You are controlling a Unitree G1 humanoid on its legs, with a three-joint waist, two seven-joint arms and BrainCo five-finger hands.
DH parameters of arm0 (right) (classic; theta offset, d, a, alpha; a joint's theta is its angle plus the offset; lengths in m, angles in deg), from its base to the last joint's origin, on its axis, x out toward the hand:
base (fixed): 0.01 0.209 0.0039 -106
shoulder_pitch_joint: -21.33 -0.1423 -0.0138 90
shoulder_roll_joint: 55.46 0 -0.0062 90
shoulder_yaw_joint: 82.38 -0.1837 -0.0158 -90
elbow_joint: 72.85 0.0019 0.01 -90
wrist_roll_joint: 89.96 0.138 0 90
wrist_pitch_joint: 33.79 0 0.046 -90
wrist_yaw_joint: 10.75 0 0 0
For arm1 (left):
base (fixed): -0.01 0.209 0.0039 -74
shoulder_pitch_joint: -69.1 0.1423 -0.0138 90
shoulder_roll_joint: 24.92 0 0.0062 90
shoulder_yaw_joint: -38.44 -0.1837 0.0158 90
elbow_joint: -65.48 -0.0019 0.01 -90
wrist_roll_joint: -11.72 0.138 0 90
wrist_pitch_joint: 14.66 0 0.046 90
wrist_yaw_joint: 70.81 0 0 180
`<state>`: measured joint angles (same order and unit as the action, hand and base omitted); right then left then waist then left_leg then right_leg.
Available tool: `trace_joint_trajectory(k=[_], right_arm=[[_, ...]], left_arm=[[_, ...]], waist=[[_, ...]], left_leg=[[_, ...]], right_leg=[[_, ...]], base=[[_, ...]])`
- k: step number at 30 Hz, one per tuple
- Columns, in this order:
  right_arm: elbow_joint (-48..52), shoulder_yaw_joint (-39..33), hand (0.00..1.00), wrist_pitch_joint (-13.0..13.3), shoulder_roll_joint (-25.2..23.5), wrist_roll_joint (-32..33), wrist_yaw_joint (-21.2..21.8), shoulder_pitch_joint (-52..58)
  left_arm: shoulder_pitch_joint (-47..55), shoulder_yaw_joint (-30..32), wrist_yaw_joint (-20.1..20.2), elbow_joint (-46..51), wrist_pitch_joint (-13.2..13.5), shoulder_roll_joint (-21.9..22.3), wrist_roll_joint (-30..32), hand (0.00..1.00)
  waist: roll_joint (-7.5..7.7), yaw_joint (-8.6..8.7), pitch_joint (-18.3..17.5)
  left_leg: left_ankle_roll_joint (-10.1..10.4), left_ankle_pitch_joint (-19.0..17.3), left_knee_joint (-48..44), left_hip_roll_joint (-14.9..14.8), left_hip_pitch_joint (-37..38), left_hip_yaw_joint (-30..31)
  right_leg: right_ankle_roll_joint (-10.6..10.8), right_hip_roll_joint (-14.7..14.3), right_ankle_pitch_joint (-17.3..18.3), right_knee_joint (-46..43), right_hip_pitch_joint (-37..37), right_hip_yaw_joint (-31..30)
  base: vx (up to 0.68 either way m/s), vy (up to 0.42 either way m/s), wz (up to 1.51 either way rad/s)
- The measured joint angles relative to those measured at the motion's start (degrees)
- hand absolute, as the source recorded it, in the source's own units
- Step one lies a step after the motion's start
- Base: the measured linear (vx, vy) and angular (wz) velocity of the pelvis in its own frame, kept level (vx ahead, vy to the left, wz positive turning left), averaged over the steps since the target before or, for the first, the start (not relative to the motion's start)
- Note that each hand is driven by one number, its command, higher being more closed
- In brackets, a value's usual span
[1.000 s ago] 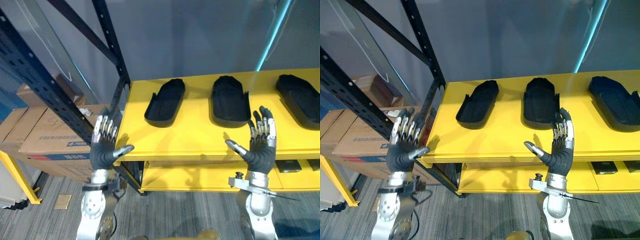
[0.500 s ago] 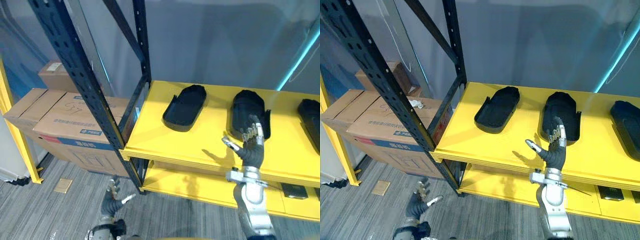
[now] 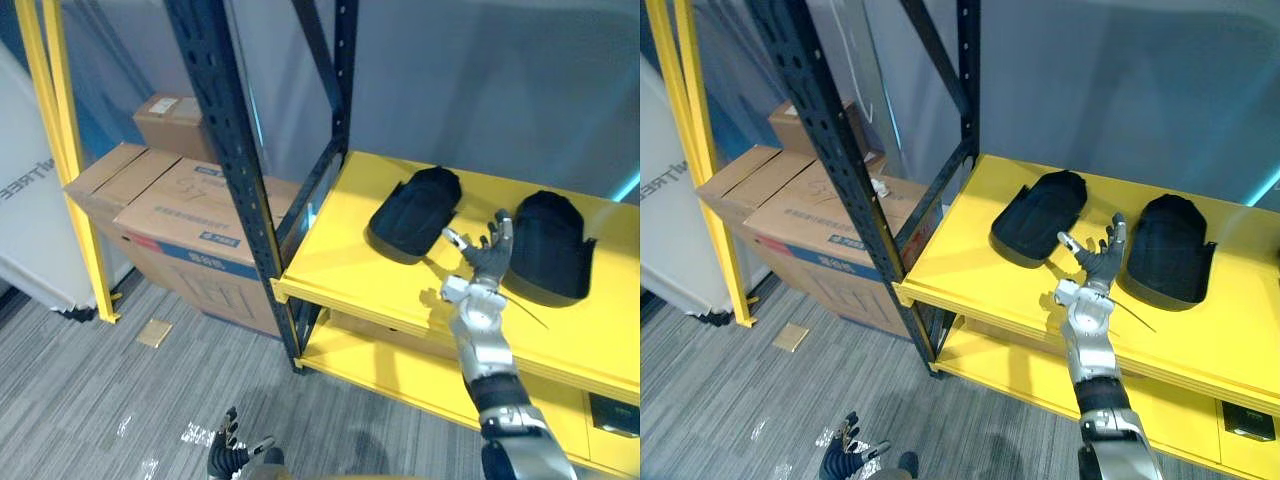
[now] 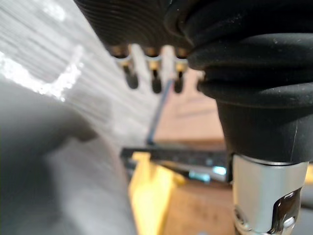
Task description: Walk over and take plastic housings, then place them on the shelf
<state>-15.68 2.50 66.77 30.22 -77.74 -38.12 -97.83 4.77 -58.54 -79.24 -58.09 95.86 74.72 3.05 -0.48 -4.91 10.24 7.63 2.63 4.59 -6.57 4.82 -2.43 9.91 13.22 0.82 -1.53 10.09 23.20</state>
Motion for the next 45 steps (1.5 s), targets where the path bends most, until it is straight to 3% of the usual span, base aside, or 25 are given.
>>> trace_joint_trajectory(k=[6, 11, 18, 23, 30, 39, 45], right_arm=[[-4.61, -0.37, 0.0, -1.02, 2.64, 0.39, 2.33, -5.52], [-6.94, -0.91, 0.0, -3.65, 4.38, 0.07, 2.32, -11.31], [-11.39, -2.84, 0.0, -7.58, 5.71, -0.03, -2.0, -17.12], [-16.04, -4.41, 0.0, -12.3, 10.82, 0.36, -4.66, -23.17], [-17.57, -4.5, 0.0, -13.15, 13.24, 0.38, -7.52, -27.45], [-16.84, -0.67, 0.0, -13.22, 14.78, -0.26, -0.56, -32.95], [-14.92, 2.22, 0.0, -13.59, 15.16, -1.18, 2.66, -34.71]], left_arm=[[-0.86, 2.51, 2.5, -5.35, -0.55, -0.04, -0.58, 0.0], [-1.38, 3.4, 3.83, -5.9, -1.69, 0.13, -4.59, 0.0], [-1.65, 3.45, 4.11, -5.89, -1.73, 0.5, -5.98, 0.0], [-4.67, 2.99, 4.86, -7.31, -1.7, 0.65, -7.29, 0.0], [-6.85, 1.09, 8.0, -7.62, -0.37, -0.21, -8.96, 0.0], [-9.46, -3.41, 9.83, -4.58, -0.2, -1.63, -11.83, 0.0], [-9.88, -4.61, 9.8, -3.39, -2.07, -2.22, -13.97, 0.0]], waist=[[-0.33, -0.85, 1.42], [-0.36, -1.07, 3.75], [-0.48, -1.73, 4.98], [-2.26, -2.35, 8.51], [-2.98, -2.22, 11.11], [-5.29, -1.96, 15.67], [-5.88, -1.65, 16.6]], left_leg=[[0.02, 0.5, 0.3, 0.16, -0.96, 0.45], [0.04, 1.06, 0.24, 0.39, -1.9, 1.37], [0.2, 1.54, 0.06, 0.6, -2.57, 1.99], [0.14, 2.1, 0.05, -0.17, -3.22, 1.78], [-0.03, 2.62, 0.01, -0.69, -4.84, -0.36], [-0.28, 1.66, -2.57, -0.92, -5.53, -4.21], [-0.39, 0.37, -5.64, -1.02, -8.22, -4.51]], right_leg=[[0.07, -0.14, -1.15, 1.27, -0.02, 0.44], [0.13, -0.13, -1.64, 1.72, -0.09, 1.39], [0.12, -0.04, -1.69, 1.87, -0.07, 2.11], [-0.4, -0.27, -1.41, -0.4, -1.97, 1.46], [-0.74, -0.14, -1.21, -3.1, -6.45, -1.44], [-0.91, 0.25, -1.11, -5.88, -10.62, -6.28], [-0.97, 0.42, -1.1, -7.1, -13.07, -7.39]], base=[[-0.03, 0.0, 0.03], [-0.01, -0.005, 0.09], [0.0, -0.007, 0.06], [-0.06, -0.012, -0.03], [-0.05, 0.001, -0.16], [-0.03, 0.001, -0.24], [-0.03, 0.003, -0.05]])
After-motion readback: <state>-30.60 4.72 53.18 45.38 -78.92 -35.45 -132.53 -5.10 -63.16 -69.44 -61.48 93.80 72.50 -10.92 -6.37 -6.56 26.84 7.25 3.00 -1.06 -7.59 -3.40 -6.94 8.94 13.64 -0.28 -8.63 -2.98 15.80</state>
